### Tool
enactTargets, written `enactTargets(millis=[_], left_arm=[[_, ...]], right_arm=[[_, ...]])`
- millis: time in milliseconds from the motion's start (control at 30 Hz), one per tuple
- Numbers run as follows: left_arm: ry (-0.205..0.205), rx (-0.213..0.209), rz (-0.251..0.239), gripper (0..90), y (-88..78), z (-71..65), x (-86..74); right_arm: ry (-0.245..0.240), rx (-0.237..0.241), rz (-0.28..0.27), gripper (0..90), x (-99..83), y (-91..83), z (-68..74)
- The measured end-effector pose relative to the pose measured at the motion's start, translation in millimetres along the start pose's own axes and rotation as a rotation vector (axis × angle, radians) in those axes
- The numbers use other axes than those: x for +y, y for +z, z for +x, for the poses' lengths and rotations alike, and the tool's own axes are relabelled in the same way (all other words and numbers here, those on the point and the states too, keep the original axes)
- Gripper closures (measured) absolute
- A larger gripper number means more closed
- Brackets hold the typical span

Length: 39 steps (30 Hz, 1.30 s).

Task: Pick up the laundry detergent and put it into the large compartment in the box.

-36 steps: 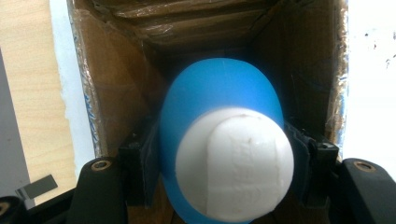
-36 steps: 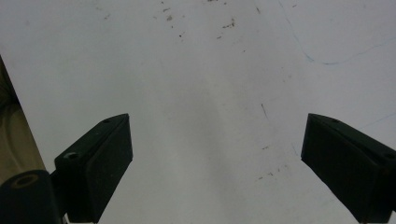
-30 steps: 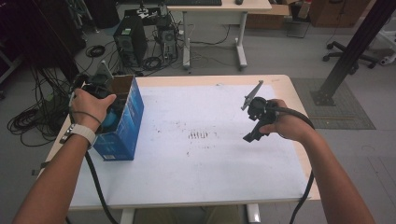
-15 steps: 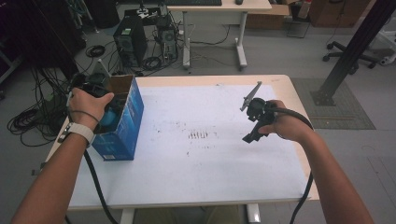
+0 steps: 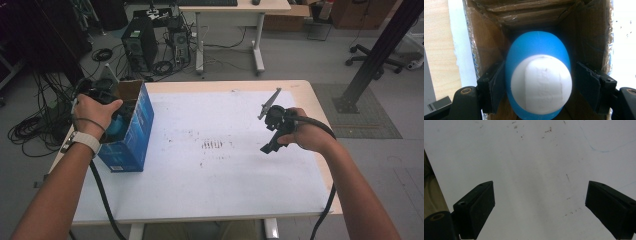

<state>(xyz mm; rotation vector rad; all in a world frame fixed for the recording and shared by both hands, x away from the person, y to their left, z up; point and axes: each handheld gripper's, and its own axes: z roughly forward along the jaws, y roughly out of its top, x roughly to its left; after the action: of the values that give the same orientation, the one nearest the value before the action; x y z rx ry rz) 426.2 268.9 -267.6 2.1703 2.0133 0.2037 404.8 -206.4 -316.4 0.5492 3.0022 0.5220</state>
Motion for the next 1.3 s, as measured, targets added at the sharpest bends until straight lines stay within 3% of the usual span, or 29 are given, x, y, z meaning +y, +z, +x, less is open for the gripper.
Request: enactTargets(millis=[667,1300], left_arm=[[0.005,0.003,0.003,17.8,-1.3,-0.2,-1.0],[0.008,-0.009,-0.010,14.5,-11.4,-1.5,-2.1]], right_arm=[[-0.002,-0.002,0.000,9.0,1.0,-0.7,1.7],[-0.005,-0.005,-0.004,9.1,0.3,-3.8,4.1]])
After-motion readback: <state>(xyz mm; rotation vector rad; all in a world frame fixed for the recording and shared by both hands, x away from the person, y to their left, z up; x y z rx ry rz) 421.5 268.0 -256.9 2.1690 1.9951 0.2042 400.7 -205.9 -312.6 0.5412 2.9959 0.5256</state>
